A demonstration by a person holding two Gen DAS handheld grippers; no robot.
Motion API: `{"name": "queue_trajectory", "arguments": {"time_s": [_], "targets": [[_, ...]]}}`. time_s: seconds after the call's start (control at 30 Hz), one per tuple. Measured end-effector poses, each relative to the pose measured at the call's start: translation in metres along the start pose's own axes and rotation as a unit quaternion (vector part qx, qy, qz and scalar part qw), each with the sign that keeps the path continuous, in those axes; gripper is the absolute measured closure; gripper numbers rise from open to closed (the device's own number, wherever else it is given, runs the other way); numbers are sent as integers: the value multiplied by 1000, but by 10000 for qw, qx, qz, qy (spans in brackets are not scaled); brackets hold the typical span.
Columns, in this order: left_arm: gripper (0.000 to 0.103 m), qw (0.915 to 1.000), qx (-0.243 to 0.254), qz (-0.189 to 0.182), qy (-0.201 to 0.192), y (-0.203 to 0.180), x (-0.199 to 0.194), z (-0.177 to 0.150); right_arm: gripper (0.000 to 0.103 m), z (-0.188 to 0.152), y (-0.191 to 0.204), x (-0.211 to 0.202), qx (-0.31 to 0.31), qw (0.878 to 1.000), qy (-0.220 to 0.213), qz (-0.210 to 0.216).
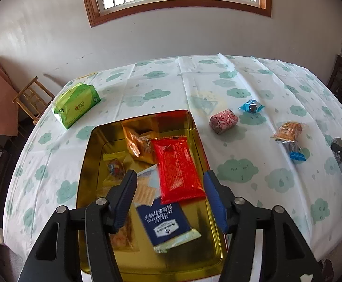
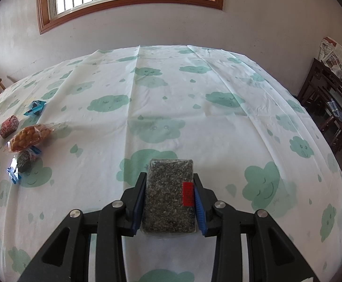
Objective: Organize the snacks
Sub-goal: 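Carry the grey block to the tin, lower it in, open the right gripper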
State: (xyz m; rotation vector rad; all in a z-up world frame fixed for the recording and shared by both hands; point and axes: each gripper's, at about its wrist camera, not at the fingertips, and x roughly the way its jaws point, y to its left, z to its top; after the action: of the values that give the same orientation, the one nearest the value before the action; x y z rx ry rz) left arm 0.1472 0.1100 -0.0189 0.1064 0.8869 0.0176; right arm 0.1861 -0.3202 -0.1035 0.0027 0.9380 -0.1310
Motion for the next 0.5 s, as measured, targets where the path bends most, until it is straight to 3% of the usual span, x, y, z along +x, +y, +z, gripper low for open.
{"name": "queue_trajectory", "arguments": {"time_s": [0.3, 0.5], "targets": [[46, 9998, -170, 45, -88, 15, -15, -17, 67, -19, 31, -16, -153, 9991, 1, 392], [46, 9994, -282, 124, -145, 26, -25, -25, 67, -31, 76, -30, -225, 9960, 63, 867]]}}
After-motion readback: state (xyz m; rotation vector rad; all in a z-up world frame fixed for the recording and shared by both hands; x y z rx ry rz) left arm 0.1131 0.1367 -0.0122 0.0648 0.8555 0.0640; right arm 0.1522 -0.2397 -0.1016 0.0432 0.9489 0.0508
